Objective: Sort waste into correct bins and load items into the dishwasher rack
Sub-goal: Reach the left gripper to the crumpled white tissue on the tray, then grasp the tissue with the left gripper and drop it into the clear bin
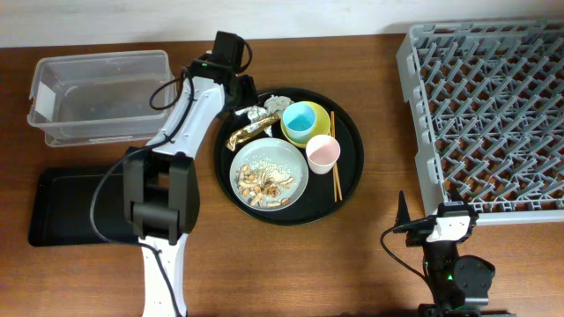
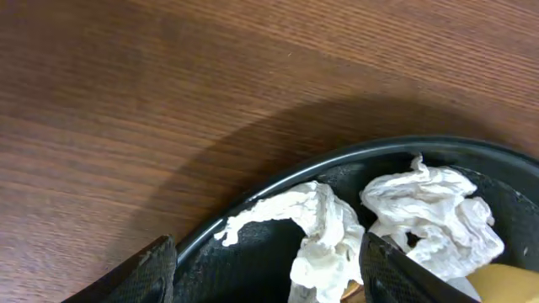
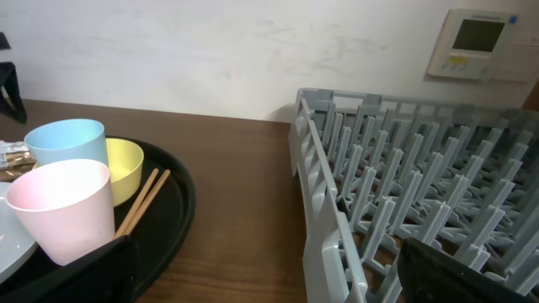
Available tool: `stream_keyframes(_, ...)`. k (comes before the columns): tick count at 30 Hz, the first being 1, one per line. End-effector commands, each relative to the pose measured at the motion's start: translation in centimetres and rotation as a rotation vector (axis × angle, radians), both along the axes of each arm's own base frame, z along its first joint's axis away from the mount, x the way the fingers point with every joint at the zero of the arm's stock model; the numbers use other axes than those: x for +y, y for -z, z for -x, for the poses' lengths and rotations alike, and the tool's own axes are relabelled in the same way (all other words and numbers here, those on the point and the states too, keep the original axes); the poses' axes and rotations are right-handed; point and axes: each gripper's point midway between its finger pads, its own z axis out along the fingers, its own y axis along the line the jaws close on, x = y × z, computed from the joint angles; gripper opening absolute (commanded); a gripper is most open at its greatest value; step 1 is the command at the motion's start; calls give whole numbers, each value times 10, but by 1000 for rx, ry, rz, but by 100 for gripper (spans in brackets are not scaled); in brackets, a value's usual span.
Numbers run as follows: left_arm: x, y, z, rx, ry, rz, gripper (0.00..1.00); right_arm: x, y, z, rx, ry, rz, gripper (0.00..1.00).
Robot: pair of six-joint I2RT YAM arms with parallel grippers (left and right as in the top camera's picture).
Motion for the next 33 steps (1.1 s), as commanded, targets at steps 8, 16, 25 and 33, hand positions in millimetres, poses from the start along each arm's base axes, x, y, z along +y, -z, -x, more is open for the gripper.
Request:
stream_keyframes(8,-33,18,6,8,-52,-24,62,-2,3,0,5,10,7,98)
stream_keyframes(16,-25,19,5,5,-141,-23,56,-2,3,0,5,10,7,98)
stream_keyframes(25,-23,21,6,7,-143,-34,46,-2,3,0,5,10,7,99)
stream_keyframes(33,-21,52,11,62,-147,-60,40,-2,3,0,5,10,7,98)
